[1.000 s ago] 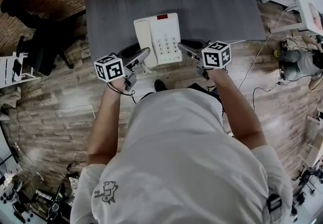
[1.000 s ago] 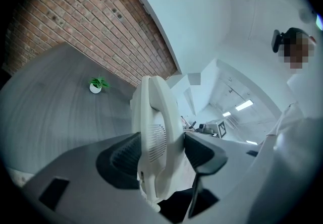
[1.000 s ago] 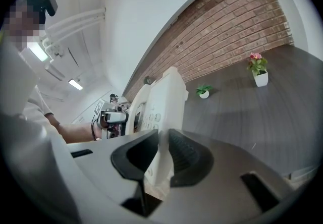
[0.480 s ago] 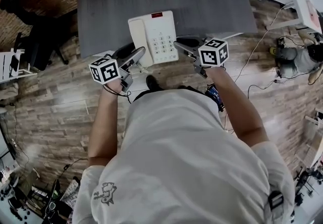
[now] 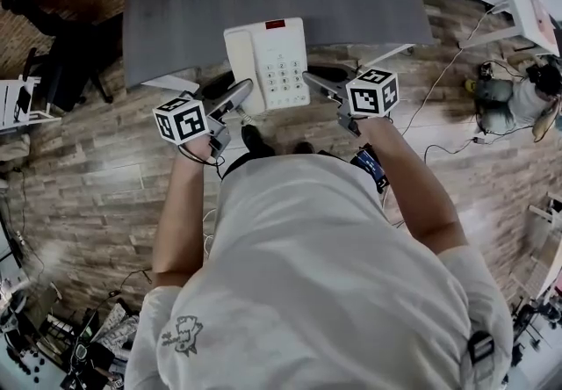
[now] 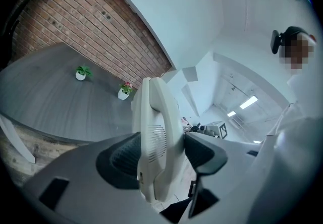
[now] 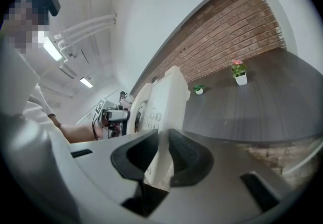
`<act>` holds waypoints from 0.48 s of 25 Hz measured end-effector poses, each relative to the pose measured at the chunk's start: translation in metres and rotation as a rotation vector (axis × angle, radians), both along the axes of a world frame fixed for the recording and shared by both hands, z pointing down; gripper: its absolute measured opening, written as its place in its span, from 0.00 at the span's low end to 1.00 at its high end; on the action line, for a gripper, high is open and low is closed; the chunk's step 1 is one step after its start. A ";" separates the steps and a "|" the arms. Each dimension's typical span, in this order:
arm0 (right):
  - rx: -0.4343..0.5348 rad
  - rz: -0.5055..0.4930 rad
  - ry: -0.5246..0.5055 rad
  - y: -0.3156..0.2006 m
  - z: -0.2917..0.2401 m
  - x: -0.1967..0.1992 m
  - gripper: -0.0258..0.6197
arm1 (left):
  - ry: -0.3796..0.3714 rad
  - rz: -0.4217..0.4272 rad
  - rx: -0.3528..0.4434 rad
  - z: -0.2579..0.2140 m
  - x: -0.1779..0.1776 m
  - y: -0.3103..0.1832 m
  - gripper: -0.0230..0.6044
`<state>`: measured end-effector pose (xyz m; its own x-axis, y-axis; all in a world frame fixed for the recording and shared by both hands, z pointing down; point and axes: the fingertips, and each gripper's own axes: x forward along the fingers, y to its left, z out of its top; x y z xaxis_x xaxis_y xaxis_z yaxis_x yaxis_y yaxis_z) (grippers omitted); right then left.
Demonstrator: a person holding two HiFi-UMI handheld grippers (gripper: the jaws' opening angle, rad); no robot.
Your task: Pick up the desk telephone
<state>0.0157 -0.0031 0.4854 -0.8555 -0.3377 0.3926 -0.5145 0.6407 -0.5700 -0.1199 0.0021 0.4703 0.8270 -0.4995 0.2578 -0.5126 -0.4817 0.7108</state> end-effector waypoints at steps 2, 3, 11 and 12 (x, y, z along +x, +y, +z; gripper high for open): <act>0.010 0.003 -0.007 0.016 0.001 0.021 0.15 | -0.007 0.002 0.004 0.000 0.021 0.016 0.48; 0.014 0.003 -0.010 0.022 0.000 0.028 0.15 | -0.010 0.001 0.005 0.000 0.028 0.022 0.48; 0.018 -0.020 -0.027 0.062 0.002 0.063 0.16 | -0.033 -0.029 0.015 -0.005 0.064 0.064 0.49; 0.017 -0.022 -0.027 0.066 0.002 0.067 0.16 | -0.036 -0.034 0.016 -0.005 0.067 0.068 0.49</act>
